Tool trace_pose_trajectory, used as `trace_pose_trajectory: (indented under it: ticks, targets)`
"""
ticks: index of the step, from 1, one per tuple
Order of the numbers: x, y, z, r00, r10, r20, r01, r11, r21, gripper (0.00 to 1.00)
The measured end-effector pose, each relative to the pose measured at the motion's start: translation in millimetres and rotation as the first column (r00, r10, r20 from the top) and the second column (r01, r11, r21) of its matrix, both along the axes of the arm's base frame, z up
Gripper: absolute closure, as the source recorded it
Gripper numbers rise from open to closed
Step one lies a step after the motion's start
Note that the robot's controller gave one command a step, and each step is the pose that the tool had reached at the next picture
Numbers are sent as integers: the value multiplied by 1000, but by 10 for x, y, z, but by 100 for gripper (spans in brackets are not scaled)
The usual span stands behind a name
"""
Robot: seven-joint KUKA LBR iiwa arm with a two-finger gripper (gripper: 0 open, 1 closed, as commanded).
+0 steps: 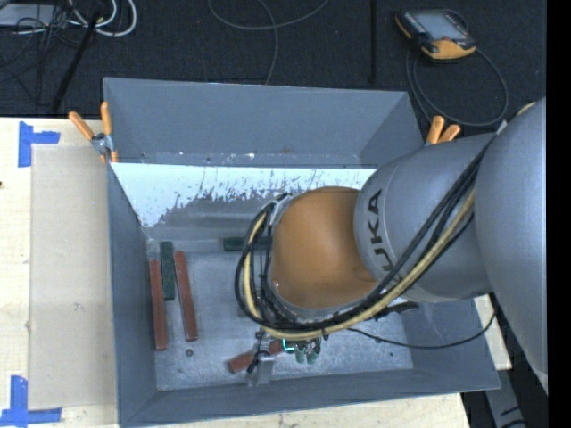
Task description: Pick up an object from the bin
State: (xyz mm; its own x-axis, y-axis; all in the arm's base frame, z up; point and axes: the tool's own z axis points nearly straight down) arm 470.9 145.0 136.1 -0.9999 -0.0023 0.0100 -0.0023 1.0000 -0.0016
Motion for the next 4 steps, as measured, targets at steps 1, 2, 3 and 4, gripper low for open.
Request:
trace_pose_trajectory:
  ticks: [1, 2, 3, 4]
  targets:
    - [21, -5, 32, 1000, -4, 7, 4, 1000, 1, 0]
    - [334, -583, -666, 1000, -10, 8, 10, 1000, 1, 100]
    - [334, -583, -666, 1000, -10, 8, 10, 1000, 1, 100]
    - [289, -589, 867, 999, 43, 11, -43, 999, 2, 100]
